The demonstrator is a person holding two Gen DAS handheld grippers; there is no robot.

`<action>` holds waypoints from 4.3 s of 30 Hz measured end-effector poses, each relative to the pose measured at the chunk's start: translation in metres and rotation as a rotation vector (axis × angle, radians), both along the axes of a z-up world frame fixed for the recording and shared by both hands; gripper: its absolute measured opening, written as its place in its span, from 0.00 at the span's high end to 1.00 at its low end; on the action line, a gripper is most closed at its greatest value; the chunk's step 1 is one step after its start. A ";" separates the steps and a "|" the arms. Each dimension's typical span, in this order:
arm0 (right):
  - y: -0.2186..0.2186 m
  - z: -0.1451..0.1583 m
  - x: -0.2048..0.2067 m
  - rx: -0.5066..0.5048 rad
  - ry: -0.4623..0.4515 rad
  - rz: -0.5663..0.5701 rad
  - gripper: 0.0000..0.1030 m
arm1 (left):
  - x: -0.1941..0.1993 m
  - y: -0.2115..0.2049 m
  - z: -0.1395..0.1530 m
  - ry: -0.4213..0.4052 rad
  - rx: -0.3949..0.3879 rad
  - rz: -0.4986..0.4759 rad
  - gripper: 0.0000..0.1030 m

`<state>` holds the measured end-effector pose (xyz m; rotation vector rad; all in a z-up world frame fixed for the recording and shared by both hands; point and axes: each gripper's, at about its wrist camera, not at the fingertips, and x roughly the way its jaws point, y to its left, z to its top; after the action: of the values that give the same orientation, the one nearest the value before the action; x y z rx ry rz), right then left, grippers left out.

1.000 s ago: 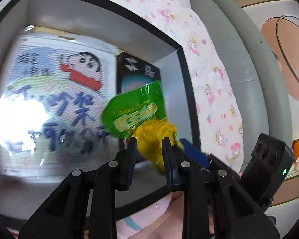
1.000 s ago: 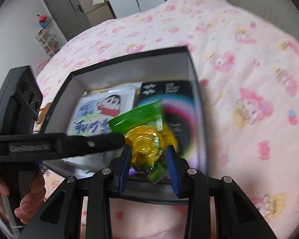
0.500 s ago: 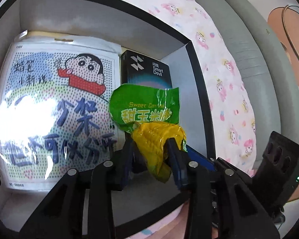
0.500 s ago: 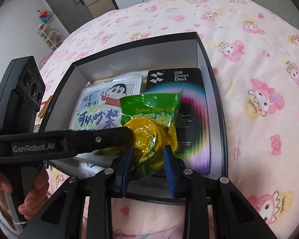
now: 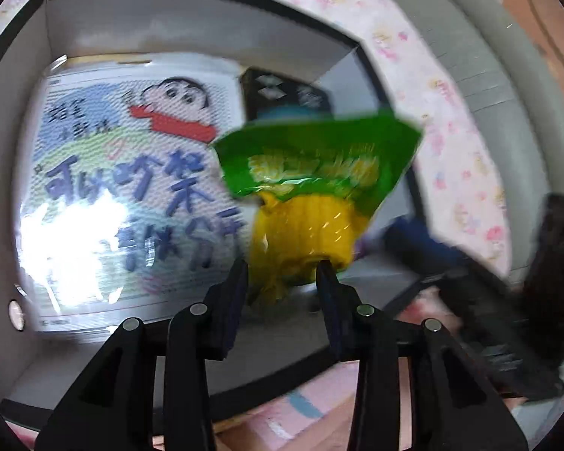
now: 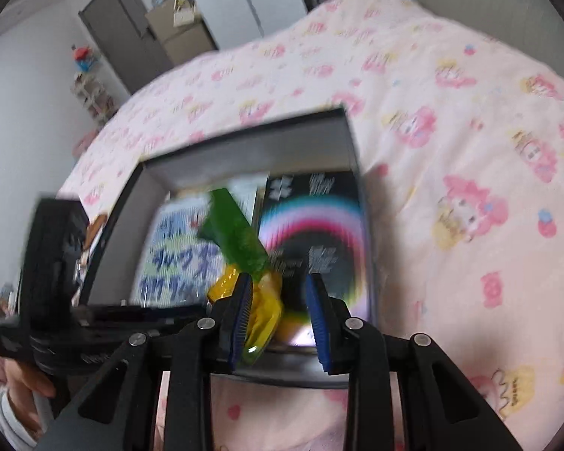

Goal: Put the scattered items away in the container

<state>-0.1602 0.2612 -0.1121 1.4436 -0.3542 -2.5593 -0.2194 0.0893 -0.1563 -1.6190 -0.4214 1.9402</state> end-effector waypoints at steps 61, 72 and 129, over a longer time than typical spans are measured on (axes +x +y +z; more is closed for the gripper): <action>-0.328 -0.049 0.020 0.089 -0.112 0.562 0.75 | 0.080 -0.294 -0.043 -0.119 -0.081 0.721 0.63; -0.326 -0.088 -0.003 -0.021 -0.239 0.556 0.68 | 0.067 -0.293 -0.086 -0.237 -0.011 0.706 0.63; -0.160 -0.082 0.078 -0.065 -0.178 0.297 0.73 | 0.116 -0.155 -0.078 -0.135 -0.022 0.332 0.58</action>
<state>-0.0818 0.1013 -0.1944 1.5721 -0.2253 -2.1759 -0.1034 -0.0661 -0.2347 -1.7916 -0.7672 2.0819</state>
